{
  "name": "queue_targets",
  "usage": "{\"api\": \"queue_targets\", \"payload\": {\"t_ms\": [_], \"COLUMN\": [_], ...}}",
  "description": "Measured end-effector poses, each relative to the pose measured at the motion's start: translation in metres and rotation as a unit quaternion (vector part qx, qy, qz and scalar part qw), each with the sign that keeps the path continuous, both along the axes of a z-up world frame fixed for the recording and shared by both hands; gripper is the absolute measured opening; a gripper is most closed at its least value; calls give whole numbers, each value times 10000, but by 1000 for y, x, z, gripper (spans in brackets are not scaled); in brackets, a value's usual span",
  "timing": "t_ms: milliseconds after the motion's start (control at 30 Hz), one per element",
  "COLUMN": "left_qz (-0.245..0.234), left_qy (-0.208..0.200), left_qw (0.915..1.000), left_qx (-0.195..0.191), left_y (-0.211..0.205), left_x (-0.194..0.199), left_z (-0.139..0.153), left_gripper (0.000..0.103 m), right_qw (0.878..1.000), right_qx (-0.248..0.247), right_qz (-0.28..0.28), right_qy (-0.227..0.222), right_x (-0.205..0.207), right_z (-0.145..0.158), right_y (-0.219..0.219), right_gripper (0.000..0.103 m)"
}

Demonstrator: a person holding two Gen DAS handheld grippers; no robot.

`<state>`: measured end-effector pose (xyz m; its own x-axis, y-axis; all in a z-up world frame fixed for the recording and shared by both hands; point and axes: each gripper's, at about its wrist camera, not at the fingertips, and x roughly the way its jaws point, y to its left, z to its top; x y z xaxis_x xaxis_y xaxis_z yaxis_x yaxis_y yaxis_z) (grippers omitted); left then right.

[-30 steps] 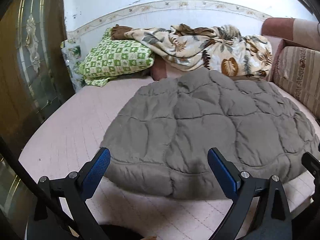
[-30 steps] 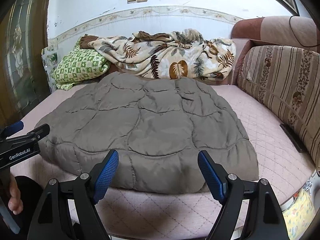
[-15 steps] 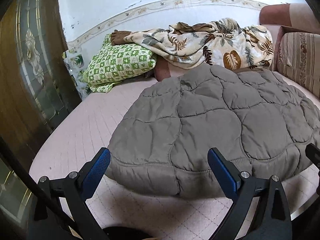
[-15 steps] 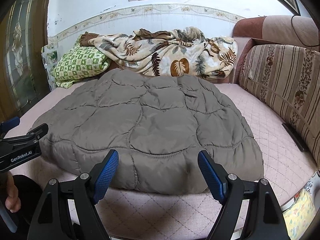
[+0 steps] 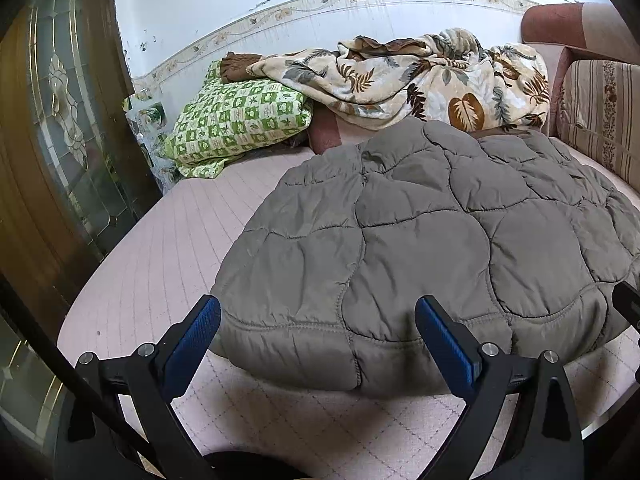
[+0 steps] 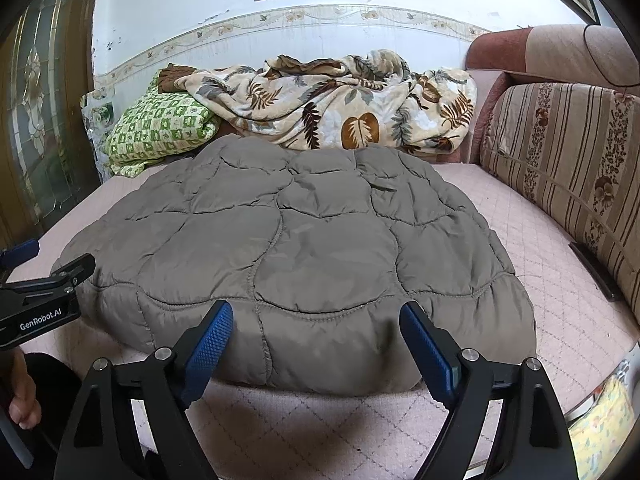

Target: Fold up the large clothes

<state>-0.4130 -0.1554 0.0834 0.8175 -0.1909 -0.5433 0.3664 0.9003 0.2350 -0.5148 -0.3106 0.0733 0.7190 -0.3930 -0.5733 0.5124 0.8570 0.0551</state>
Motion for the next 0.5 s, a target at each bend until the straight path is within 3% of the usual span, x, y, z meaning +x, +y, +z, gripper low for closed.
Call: {"api": "queue_targets", "payload": {"t_ms": [500], "left_qz": [-56], "left_qy": [84], "left_qw": [9999], "left_qx": [-30], "left_y": [0], "left_x": [4], "left_z": [-1], "left_gripper": [98], "right_qw": [10000], "right_qx": [42], "right_qz": [-24], "right_qy": [-10], "right_x": [-1], "right_z": [-1], "right_y": [-7], "right_gripper": [89]}}
